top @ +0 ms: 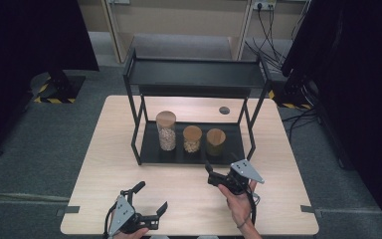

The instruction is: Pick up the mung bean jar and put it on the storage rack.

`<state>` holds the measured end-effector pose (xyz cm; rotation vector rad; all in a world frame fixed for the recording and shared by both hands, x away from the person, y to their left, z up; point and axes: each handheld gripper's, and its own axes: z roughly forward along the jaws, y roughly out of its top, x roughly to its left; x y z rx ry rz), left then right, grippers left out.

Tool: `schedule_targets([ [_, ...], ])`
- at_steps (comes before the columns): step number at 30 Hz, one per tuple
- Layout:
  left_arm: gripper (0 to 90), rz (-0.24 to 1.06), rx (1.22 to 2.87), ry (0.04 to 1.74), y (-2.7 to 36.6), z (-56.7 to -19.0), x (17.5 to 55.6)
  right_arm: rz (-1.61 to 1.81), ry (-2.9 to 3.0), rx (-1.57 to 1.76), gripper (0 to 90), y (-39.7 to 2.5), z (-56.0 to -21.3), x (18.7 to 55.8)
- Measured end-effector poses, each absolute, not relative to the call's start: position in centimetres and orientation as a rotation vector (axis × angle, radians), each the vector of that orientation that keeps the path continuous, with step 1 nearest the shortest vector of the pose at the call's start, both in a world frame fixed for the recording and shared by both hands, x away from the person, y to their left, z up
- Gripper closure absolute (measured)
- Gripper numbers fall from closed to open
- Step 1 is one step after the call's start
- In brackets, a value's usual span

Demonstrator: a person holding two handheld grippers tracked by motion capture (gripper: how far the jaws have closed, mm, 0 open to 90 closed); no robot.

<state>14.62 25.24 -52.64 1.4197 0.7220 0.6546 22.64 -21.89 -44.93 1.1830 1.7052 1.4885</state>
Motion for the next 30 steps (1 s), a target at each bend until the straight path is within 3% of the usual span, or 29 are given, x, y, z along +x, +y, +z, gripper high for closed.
schedule_targets([
  [30,0.6,0.663,1.415,0.747,25.4,-52.7,14.8,1.572,1.759,1.1,3.9,-22.4,-47.5,18.7],
])
